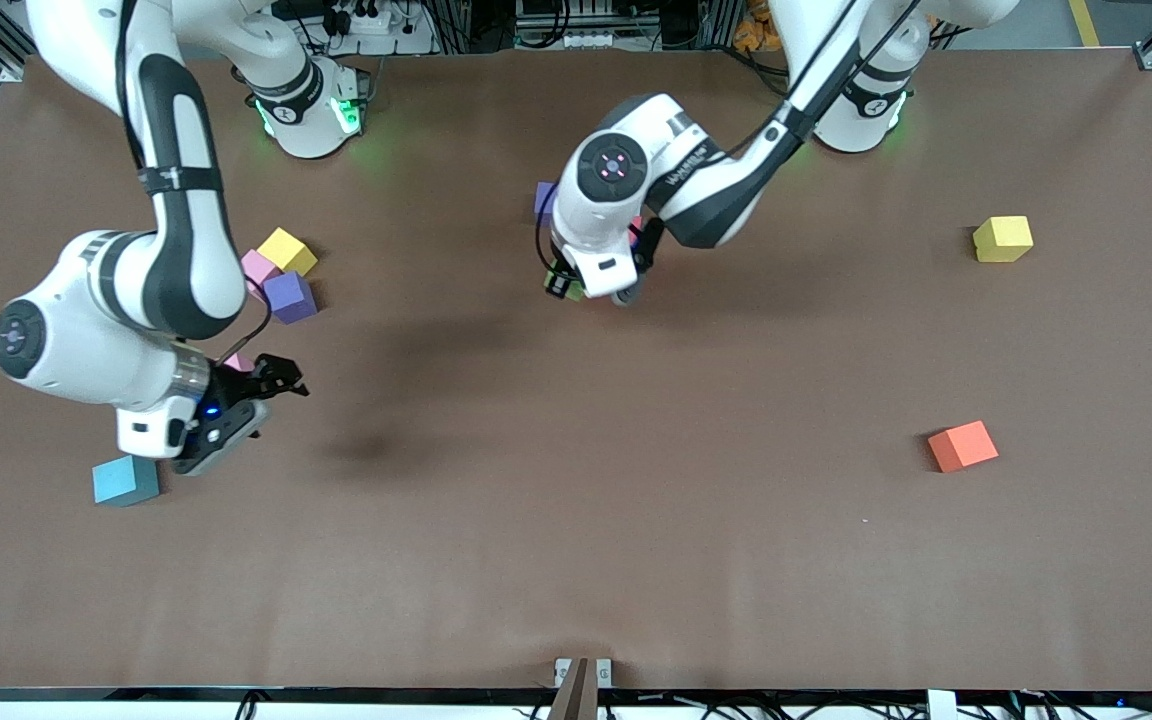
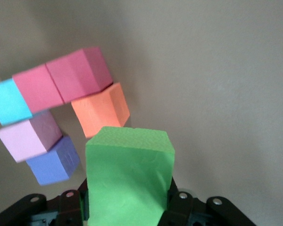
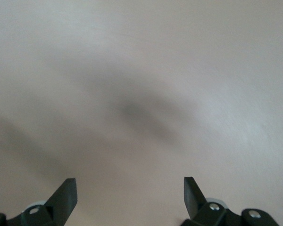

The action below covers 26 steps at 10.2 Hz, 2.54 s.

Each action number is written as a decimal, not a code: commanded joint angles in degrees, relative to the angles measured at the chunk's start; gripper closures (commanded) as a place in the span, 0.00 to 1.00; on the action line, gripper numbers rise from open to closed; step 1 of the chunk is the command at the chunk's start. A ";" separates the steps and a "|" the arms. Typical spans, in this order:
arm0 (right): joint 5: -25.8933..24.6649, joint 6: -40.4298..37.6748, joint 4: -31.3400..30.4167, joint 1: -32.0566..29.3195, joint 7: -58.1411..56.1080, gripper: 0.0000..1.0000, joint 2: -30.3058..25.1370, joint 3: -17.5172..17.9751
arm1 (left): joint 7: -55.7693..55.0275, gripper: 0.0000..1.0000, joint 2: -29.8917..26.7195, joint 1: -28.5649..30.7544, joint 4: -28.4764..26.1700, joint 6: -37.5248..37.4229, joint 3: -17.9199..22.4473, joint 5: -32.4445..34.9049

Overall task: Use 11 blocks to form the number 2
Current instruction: 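Carry the green cube to the cluster while the right gripper grasps lavender, then set the green cube below the orange cube while the right gripper lifts lavender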

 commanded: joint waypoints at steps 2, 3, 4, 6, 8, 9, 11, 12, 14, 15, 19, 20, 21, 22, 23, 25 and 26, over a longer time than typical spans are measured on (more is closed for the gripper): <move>-4.12 -2.23 -0.97 -5.48 10.27 0.00 -0.02 1.21 | -10.08 0.76 5.35 -4.54 4.17 4.53 0.90 -0.28; -6.65 -1.99 -0.71 -7.94 10.71 0.00 0.85 1.21 | -12.36 0.76 6.75 -6.29 4.17 6.81 1.16 -0.19; -8.07 -0.77 -1.31 -9.35 10.71 0.00 2.17 1.91 | -14.30 0.76 7.28 -7.26 3.91 7.61 2.03 -0.10; -8.26 3.36 -5.95 -10.51 9.75 0.00 2.53 2.00 | -20.43 0.76 7.90 -8.49 3.38 8.76 2.22 1.12; -8.26 7.67 -9.91 -10.51 9.31 0.00 2.53 2.09 | -30.71 0.76 8.52 -8.94 2.68 9.29 2.39 5.50; -7.99 10.38 -12.11 -10.51 8.09 0.00 2.53 2.18 | -34.58 0.76 8.96 -9.29 1.89 9.90 2.39 7.96; -6.33 13.57 -15.37 -10.42 4.48 0.00 2.36 2.44 | -40.32 0.75 9.05 -10.00 0.57 10.43 2.22 12.98; -5.89 13.66 -16.43 -10.51 4.47 0.00 2.27 2.44 | -40.68 0.75 9.13 -10.00 0.31 10.52 2.13 13.61; -3.17 14.10 -18.27 -10.34 4.13 0.00 2.36 2.44 | -39.90 0.75 9.84 -10.52 -0.22 10.52 1.78 15.35; -3.07 16.01 -19.41 -10.33 3.86 0.00 2.44 2.53 | -39.90 0.75 9.93 -10.52 -1.09 10.52 1.60 17.11; -2.28 18.14 -19.95 -10.07 2.46 0.24 2.53 3.50 | -39.72 0.73 10.37 -10.61 -1.63 10.52 0.64 19.40; -2.37 18.14 -19.69 -9.90 1.58 0.43 2.53 3.59 | -39.72 0.73 10.63 -10.61 -1.72 10.52 0.64 20.28; -2.37 18.23 -19.17 -9.89 0.18 0.58 2.53 3.59 | -39.72 0.73 10.72 -10.61 -1.80 10.52 0.64 20.38; -2.37 18.06 -18.46 -9.89 -0.35 0.64 2.53 3.59 | -39.72 0.73 10.72 -10.53 -2.15 10.52 0.64 20.47; -2.45 17.88 -17.33 -9.89 -1.23 0.69 2.45 3.59 | -39.72 0.73 10.80 -10.61 -2.24 10.52 0.64 20.82; -2.45 17.62 -15.21 -9.89 -2.73 0.72 2.27 3.59 | -39.72 0.73 11.07 -10.52 -2.16 10.61 0.64 20.82; -2.37 17.53 -14.34 -9.72 -2.47 0.73 2.18 3.85 | -39.72 0.73 11.24 -10.52 -2.16 10.70 0.64 20.91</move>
